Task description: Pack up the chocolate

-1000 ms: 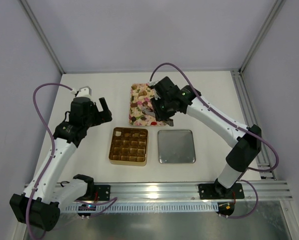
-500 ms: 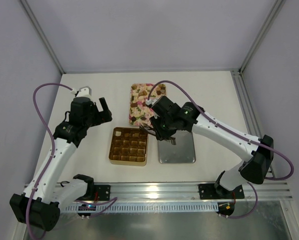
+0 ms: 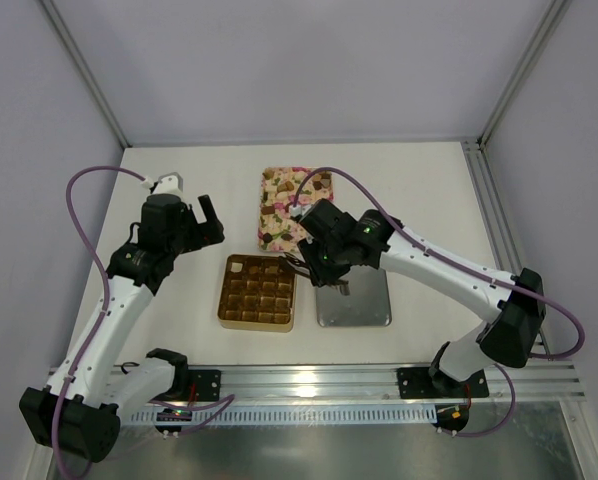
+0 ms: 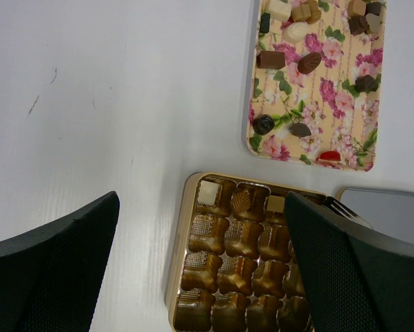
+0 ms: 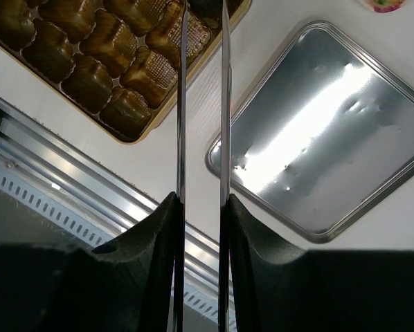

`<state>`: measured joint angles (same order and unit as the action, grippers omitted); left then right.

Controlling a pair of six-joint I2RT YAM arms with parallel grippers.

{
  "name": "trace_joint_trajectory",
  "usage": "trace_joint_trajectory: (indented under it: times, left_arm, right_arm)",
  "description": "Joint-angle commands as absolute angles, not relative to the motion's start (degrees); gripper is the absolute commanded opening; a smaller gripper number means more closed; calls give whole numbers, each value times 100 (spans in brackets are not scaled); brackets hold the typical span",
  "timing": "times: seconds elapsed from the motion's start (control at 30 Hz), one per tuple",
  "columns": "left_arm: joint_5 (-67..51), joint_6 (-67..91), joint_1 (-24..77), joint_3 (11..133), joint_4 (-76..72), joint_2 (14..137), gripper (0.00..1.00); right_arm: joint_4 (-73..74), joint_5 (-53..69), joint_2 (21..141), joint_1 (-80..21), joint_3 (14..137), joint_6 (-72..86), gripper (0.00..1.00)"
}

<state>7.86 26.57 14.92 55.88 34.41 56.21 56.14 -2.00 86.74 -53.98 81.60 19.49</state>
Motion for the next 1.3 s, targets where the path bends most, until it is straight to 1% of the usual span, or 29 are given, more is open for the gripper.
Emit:
trace_joint_trajectory:
  times: [0.0, 0.23, 0.33, 0.57, 0.6, 0.9, 1.03, 1.1, 1.27]
  left_arm:
    - [782, 2654, 1485, 5608, 3366, 5581, 100]
    - [791, 2663, 1485, 5607, 3366, 5590, 100]
    - [800, 2663, 1485, 5599, 3366, 5581, 100]
    - [809, 2663, 1494, 5607, 3366, 5581, 100]
    - [800, 2654, 1485, 5599, 3366, 5581, 100]
    - [809, 2663, 1485, 5599, 3366, 5563, 100]
    - [809, 2654, 1485, 5607, 3366, 5572, 100]
    - [817, 2654, 1485, 5607, 3366, 5572, 100]
    - [817, 2663, 1485, 5607, 3366, 5563, 100]
  right_arm:
    - [5370, -220, 8701, -5475, 8244, 2004, 33]
    - [5353, -255, 8710, -5511, 8200, 2021, 35]
    - [5361, -281, 8701, -5528, 8183, 2030, 38]
    - [5405, -360, 8684, -5537, 8183, 2030, 40]
    - [5414, -352, 8684, -5537, 8183, 2030, 42]
    - [5458, -422, 8675, -5546, 8218, 2004, 43]
    - [5536, -649, 8631, -5528, 8375, 1960, 43]
    - [5625, -712, 8648, -5467, 8647, 1881, 43]
    - [5748, -773, 8701, -4915, 9131, 1644, 43]
